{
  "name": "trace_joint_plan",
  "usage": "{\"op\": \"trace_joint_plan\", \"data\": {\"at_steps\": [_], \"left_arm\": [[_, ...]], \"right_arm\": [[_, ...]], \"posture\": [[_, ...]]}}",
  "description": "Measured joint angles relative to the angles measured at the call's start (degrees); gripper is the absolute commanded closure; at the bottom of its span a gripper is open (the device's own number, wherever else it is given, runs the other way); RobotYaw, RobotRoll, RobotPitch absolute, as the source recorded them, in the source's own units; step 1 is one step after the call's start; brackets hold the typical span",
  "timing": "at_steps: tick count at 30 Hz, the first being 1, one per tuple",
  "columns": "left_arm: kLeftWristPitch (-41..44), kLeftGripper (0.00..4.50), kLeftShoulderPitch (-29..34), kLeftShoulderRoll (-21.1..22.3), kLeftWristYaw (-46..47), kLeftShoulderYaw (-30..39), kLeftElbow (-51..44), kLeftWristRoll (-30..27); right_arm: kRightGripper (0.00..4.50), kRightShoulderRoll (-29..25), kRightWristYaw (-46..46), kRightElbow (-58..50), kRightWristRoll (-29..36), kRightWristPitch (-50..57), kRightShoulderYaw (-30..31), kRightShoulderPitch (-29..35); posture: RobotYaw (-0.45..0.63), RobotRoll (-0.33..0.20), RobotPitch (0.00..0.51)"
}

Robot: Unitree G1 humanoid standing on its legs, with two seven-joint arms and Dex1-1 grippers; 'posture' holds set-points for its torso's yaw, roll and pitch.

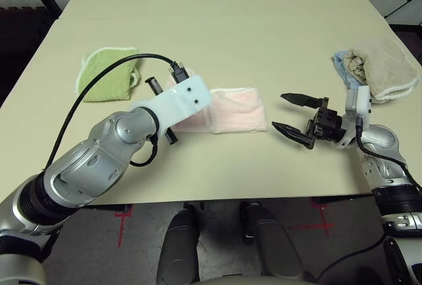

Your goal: Fold the towel and set it aside.

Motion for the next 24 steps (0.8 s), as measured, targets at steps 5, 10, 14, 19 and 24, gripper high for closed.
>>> {"op": "trace_joint_plan", "data": {"at_steps": [5, 10, 14, 19, 24], "left_arm": [[2.65, 4.49, -2.69, 0.70, -4.05, -0.71, -0.43, -0.47], [4.56, 4.49, -5.94, 0.39, -7.13, -1.51, -0.45, -1.29], [5.62, 4.49, -8.46, -1.64, -8.52, -2.15, -0.08, -1.61], [6.79, 4.49, -12.03, -4.16, -9.63, -2.43, 1.86, -2.11], [8.69, 4.49, -14.27, -7.85, -9.83, -2.30, 3.83, -3.08]], "right_arm": [[0.00, 0.49, 0.06, 0.53, -0.46, -0.37, 0.01, -0.18], [0.00, 1.42, 0.08, 0.66, -0.60, -0.97, 0.05, -0.33], [0.00, 1.69, 0.08, 0.65, -0.87, -1.11, 0.07, -0.01], [0.00, 2.11, 0.04, 0.59, -1.11, -1.10, 0.12, 0.23], [0.00, 2.14, 0.03, 0.59, -1.25, -1.09, 0.13, 0.45]], "posture": [[-0.11, 0.000, 0.207], [-0.11, 0.000, 0.210], [-0.12, 0.000, 0.224], [-0.12, 0.000, 0.229], [-0.12, 0.000, 0.231]]}}
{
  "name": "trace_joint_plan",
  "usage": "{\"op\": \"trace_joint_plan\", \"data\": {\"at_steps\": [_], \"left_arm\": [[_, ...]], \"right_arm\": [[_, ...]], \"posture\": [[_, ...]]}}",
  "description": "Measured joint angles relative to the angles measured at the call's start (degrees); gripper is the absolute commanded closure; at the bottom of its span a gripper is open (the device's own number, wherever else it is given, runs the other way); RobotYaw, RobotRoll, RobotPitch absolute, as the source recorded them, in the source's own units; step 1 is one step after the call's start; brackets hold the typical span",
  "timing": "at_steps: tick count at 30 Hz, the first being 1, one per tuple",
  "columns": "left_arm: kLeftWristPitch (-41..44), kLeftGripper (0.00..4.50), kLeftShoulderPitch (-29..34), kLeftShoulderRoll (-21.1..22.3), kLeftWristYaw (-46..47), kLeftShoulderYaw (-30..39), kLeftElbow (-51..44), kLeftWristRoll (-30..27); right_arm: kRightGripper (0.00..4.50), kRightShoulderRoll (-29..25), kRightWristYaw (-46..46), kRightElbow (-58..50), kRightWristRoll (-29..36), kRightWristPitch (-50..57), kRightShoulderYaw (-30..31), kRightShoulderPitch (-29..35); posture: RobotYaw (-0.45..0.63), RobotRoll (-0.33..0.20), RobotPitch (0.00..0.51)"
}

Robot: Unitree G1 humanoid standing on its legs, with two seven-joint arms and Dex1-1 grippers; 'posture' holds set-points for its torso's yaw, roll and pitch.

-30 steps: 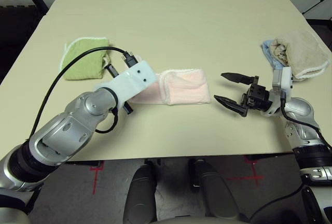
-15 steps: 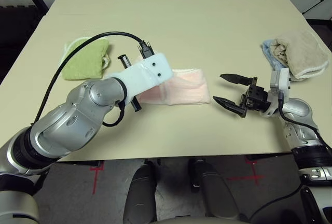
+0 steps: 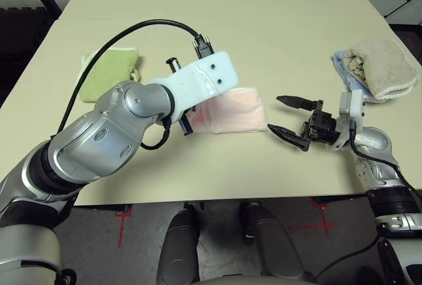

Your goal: Fold the towel and set it aside.

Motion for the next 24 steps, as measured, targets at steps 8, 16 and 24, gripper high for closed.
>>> {"op": "trace_joint_plan", "data": {"at_steps": [8, 16, 24], "left_arm": [[5.71, 4.49, -0.07, -5.96, 0.29, 3.28, 0.36, -2.68], [9.94, 4.49, 0.15, -10.21, 1.99, 5.63, 0.26, -4.97], [10.27, 4.49, 2.84, -13.43, 4.73, 7.04, 0.25, -5.68]], "right_arm": [[0.00, 0.08, 0.02, 0.02, -0.32, 0.00, 0.03, -0.38], [0.00, 0.08, 0.40, 0.01, -0.43, 0.79, 0.27, -0.44], [0.00, 0.08, 0.79, 0.01, -0.43, 2.04, 0.56, -1.10]], "posture": [[-0.12, 0.000, 0.254], [-0.11, 0.000, 0.281], [-0.11, 0.000, 0.282]]}}
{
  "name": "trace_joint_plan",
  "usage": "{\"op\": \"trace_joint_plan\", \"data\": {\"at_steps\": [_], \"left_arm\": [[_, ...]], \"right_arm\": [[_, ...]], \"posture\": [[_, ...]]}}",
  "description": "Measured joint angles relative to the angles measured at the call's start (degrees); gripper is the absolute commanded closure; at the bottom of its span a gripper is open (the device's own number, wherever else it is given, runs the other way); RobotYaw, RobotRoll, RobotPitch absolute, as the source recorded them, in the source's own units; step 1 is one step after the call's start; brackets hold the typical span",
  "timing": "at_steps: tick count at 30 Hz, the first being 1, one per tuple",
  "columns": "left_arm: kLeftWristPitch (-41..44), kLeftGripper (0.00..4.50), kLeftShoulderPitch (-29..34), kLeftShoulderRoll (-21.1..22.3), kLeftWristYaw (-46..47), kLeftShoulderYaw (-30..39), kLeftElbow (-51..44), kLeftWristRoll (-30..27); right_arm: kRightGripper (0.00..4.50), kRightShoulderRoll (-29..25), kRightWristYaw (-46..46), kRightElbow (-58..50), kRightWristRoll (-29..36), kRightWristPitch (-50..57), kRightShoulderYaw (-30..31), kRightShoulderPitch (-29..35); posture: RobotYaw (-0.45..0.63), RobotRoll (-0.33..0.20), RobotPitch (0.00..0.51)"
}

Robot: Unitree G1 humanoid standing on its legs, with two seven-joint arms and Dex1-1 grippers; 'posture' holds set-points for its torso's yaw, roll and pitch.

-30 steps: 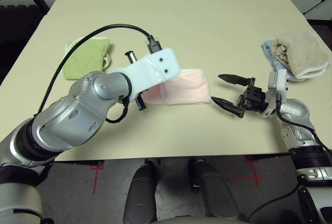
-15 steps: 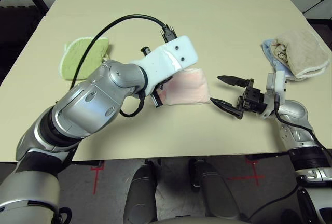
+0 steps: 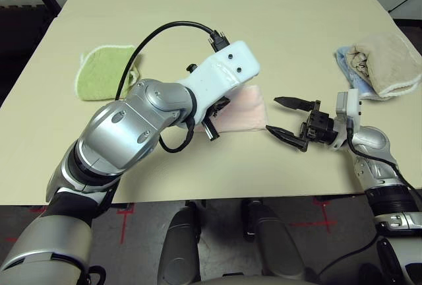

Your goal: Fold the towel and set it aside.

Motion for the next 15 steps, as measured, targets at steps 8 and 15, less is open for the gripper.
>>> {"op": "trace_joint_plan", "data": {"at_steps": [8, 15], "left_arm": [[-1.47, 4.49, 2.46, -2.45, 2.68, -0.51, 1.89, -0.03], [-4.38, 4.49, 4.01, -3.17, 3.70, -1.20, 4.24, -0.02]], "right_arm": [[0.00, -0.02, 0.27, 0.03, -0.03, 0.08, -0.01, -1.26], [0.00, -0.11, 0.24, -0.04, -0.02, 0.08, -0.02, -0.78]], "posture": [[-0.14, 0.000, 0.272], [-0.15, 0.000, 0.275]]}}
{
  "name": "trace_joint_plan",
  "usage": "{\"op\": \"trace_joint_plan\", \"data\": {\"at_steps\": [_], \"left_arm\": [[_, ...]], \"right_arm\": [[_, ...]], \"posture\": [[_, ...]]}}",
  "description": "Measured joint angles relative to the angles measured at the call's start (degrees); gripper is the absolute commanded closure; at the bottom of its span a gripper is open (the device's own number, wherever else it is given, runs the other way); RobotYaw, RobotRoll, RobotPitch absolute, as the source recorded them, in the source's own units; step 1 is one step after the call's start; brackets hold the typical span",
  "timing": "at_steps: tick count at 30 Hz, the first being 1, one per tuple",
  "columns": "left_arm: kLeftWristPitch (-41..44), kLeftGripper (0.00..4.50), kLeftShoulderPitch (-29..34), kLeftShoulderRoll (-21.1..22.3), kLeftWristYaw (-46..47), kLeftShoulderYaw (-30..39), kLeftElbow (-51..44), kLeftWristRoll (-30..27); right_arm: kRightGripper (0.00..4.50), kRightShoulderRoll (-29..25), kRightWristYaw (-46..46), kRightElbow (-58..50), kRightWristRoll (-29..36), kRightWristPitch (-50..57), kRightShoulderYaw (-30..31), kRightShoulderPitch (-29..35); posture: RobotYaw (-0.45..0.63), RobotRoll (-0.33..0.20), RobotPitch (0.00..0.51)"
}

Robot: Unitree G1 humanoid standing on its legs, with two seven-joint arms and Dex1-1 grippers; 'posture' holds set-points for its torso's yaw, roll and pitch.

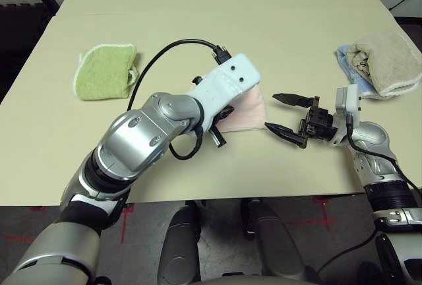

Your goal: Fold the towel and set it aside.

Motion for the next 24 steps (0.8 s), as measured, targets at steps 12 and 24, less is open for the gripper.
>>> {"op": "trace_joint_plan", "data": {"at_steps": [12, 24], "left_arm": [[-0.14, 4.49, -2.32, -4.99, 0.54, 1.22, 2.25, -0.79], [0.57, 3.30, -3.97, -2.76, -0.69, -1.82, 2.24, -2.60]], "right_arm": [[0.00, -0.55, -0.04, -0.01, -0.01, -0.05, -0.06, 0.74], [0.00, -0.50, -0.26, 0.06, -0.09, -0.32, -0.06, 0.57]], "posture": [[-0.15, 0.000, 0.279], [-0.16, 0.000, 0.285]]}}
